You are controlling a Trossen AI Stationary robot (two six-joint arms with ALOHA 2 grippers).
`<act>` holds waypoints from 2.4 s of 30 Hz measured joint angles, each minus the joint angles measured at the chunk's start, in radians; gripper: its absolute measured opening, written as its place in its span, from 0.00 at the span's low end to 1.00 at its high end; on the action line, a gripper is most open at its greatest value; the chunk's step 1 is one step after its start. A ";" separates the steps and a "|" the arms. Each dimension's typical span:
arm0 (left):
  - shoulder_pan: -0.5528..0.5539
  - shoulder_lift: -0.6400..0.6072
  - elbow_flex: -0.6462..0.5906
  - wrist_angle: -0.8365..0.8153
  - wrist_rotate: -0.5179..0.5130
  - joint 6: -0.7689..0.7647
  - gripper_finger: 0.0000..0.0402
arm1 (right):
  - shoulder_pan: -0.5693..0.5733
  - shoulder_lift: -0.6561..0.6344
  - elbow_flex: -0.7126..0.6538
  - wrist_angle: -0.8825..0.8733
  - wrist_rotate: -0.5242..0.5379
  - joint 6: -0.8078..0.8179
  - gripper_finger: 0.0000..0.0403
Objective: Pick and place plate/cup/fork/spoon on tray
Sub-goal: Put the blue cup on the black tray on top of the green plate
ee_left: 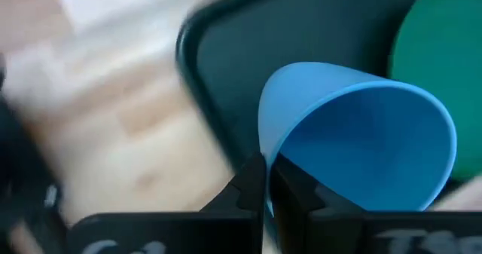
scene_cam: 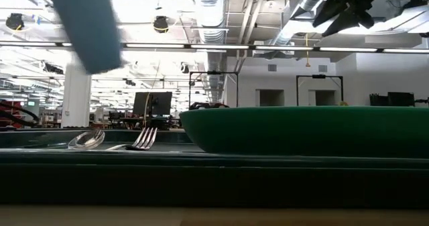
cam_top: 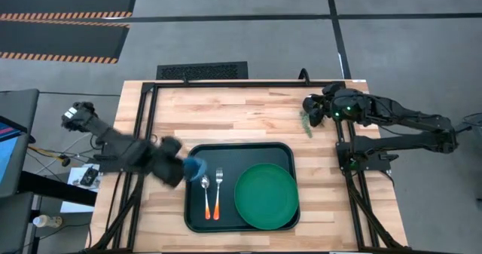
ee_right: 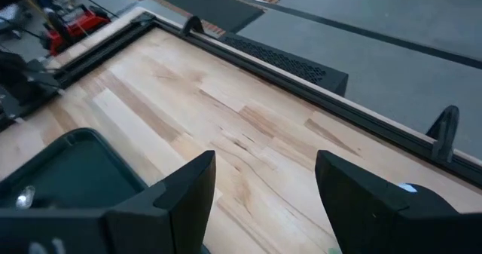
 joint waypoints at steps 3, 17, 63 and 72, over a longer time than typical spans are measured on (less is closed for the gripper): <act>0.185 0.012 0.011 0.071 0.005 0.216 0.00 | -0.017 0.022 0.000 -0.008 0.000 0.000 0.63; 0.653 0.381 0.301 0.284 0.187 0.906 0.00 | -0.070 0.072 0.000 -0.094 0.000 -0.001 0.63; 0.651 0.916 0.845 0.201 0.351 1.181 0.00 | -0.102 0.071 0.000 -0.221 0.002 -0.009 0.63; 0.651 0.915 0.835 0.157 0.350 1.181 0.00 | -0.102 0.071 0.000 -0.220 0.002 -0.009 0.63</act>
